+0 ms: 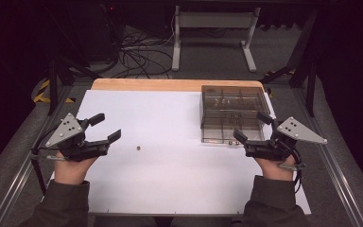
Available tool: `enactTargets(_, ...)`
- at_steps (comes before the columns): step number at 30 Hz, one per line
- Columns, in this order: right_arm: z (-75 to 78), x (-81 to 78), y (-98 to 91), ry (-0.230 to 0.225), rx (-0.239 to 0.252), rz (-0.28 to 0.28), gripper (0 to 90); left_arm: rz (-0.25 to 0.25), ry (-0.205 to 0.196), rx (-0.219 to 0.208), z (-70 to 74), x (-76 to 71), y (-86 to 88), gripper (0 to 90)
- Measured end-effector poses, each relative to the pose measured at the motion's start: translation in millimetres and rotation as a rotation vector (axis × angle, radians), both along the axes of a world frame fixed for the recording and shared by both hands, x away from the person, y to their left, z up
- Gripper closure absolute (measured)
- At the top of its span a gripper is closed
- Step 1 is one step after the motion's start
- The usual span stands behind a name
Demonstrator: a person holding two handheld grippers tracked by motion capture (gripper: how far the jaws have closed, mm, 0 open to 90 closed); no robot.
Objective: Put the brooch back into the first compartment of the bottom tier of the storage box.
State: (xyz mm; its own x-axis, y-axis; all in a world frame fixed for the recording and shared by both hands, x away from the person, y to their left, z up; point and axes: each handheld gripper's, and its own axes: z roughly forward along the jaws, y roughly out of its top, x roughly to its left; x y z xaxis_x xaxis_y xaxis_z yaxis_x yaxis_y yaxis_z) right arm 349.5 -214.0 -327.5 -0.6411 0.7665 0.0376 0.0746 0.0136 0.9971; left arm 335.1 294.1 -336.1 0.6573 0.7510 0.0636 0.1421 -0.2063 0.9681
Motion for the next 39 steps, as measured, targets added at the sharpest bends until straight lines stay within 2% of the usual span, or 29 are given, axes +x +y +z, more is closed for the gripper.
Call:
enactTargets(5, 0.3, -0.1, 1.6, 0.004, -0.004, 0.0, 0.4, 0.002, 0.034, 0.047, -12.5, 7.8, -6.4, 29.5)
enactTargets(14, 0.8, -0.6, 2.6, 0.006, -0.003, -0.001, 0.5, 0.023, 0.091, 0.08, -32.7, 20.6, -10.0, 34.1)
enactTargets(17, 0.9, -1.2, 1.4, 0.001, 0.005, -0.001, 0.5, 0.024, 0.103, 0.08, -36.6, 22.7, -10.5, 35.6)
enactTargets(31, -0.1, -0.6, 2.2, 0.013, 0.004, 0.0, 0.6, 0.027, 0.149, 0.161, -56.9, 34.7, -17.3, 38.4)
enactTargets(34, 0.0, -0.5, 2.1, 0.014, 0.003, -0.001, 0.5, 0.024, 0.161, 0.17, -60.5, 36.9, -18.4, 39.9)
enactTargets(39, 0.1, -0.8, 2.5, 0.012, 0.004, -0.001, 0.6, 0.021, 0.184, 0.16, -65.4, 40.2, -19.2, 41.9)
